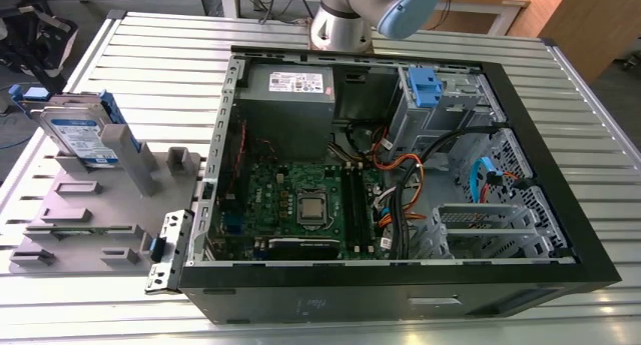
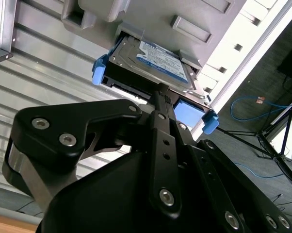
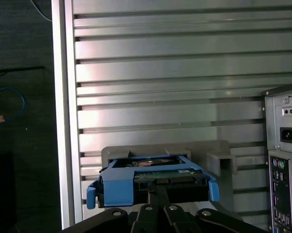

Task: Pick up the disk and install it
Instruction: 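Reach for the disk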

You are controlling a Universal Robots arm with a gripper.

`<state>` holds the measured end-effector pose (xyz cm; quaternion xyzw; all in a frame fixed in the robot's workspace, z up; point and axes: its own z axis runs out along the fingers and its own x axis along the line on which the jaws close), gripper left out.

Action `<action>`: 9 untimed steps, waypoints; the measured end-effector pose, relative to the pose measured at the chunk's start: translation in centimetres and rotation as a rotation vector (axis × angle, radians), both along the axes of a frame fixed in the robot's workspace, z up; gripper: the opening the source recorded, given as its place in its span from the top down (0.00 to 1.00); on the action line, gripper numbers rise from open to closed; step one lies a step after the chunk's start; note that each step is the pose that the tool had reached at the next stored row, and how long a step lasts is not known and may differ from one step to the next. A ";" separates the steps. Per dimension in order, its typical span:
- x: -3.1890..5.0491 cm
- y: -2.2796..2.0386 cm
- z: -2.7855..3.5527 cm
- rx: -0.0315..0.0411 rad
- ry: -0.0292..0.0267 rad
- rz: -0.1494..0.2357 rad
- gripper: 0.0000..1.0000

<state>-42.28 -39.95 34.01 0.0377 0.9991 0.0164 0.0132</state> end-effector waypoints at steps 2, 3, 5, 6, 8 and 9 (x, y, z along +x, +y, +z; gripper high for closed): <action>0.00 0.00 0.00 0.0000 0.0000 0.000 0.89; 0.00 0.01 0.00 0.0000 -0.0001 0.000 0.89; 0.00 0.01 -0.02 0.0000 0.0008 0.000 0.89; -0.01 0.01 -0.04 0.0002 0.0034 0.000 0.89; -0.01 0.01 -0.05 0.0001 0.0121 0.000 0.89; -0.01 0.01 -0.05 0.0000 0.0121 0.000 0.89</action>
